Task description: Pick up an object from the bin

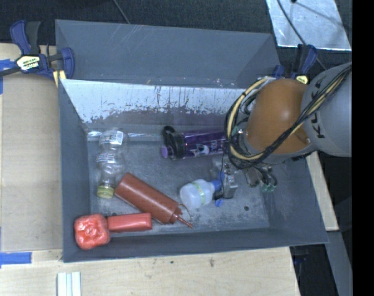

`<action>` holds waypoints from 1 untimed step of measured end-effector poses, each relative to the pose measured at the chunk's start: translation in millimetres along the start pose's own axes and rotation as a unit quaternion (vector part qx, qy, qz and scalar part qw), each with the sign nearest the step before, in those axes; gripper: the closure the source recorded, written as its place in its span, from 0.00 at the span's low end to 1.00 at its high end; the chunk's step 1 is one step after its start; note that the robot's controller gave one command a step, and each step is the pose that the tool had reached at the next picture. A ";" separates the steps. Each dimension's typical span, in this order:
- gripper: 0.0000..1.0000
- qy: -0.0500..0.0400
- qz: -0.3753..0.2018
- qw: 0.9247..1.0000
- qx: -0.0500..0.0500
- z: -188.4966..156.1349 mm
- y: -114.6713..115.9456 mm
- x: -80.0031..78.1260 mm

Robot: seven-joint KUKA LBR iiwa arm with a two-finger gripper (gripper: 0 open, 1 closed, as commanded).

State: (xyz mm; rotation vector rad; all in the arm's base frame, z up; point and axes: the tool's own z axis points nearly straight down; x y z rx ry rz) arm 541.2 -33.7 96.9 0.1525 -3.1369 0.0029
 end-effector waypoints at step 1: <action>1.00 0.000 0.000 1.000 -0.001 -21.3 0.7 0.2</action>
Offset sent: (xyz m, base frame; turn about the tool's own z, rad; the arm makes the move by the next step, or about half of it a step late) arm 0.0001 -0.0001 0.0236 0.0000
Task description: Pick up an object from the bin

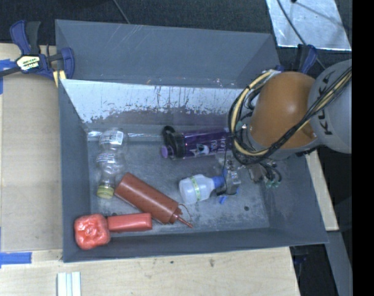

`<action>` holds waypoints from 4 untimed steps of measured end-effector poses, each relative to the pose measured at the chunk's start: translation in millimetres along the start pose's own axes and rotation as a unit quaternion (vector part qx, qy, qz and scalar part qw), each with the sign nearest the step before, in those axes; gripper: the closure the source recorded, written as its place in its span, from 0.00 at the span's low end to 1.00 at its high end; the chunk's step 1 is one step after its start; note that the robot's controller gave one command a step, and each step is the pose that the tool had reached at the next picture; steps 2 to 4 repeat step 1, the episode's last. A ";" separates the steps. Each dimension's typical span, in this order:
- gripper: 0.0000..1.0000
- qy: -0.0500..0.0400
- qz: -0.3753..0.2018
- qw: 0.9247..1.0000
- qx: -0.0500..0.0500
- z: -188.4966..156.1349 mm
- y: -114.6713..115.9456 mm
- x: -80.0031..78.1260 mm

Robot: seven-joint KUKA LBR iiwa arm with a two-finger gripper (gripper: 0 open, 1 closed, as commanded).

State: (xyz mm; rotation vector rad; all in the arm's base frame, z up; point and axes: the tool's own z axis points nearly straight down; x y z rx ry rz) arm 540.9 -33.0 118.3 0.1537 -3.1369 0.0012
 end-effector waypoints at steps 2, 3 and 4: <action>1.00 -0.001 0.000 1.000 0.000 -21.0 0.3 -0.5; 1.00 -0.001 0.000 1.000 0.000 -21.0 0.3 -0.5; 1.00 -0.001 0.000 1.000 0.000 -21.0 0.3 -0.5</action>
Offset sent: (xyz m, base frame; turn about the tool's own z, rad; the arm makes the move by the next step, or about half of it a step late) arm 0.0000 0.0000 0.0107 0.0000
